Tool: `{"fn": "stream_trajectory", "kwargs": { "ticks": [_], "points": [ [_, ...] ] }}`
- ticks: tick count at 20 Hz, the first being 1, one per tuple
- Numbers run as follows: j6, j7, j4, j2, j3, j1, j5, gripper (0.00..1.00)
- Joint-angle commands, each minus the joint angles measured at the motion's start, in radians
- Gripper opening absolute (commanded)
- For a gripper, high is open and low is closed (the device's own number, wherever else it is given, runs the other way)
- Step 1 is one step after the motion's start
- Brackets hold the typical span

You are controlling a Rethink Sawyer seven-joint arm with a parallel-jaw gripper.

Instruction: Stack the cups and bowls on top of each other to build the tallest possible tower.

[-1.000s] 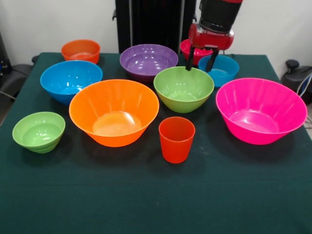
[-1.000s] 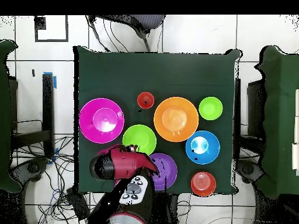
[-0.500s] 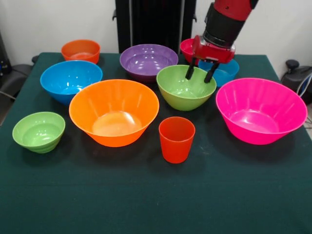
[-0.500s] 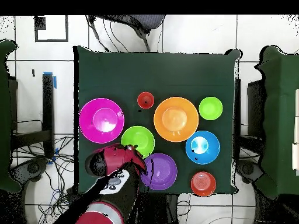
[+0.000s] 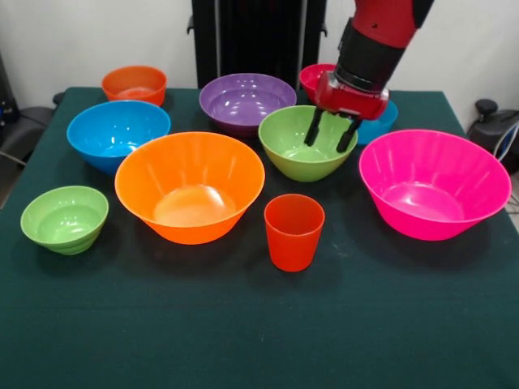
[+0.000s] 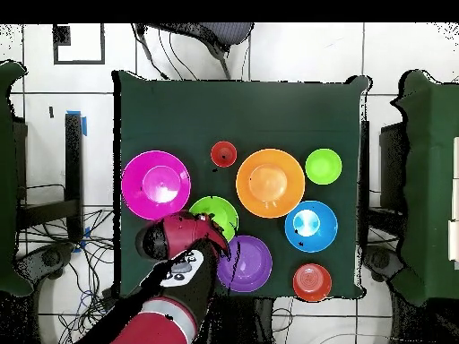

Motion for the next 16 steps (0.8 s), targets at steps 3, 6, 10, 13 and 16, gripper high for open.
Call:
{"fn": "stream_trajectory", "kwargs": {
  "ticks": [3,6,10,13,16],
  "points": [
    [0.042,0.066,-0.133,-0.030,0.118,-0.050,-0.018,1.00],
    [0.112,0.051,-0.143,-0.071,0.100,-0.033,-0.023,1.00],
    [0.191,0.030,-0.146,-0.128,0.088,-0.022,-0.033,1.00],
    [0.216,0.018,-0.150,-0.140,0.095,-0.030,-0.042,1.00],
    [0.280,0.007,-0.164,-0.175,0.100,-0.037,-0.040,1.00]
  ]
}}
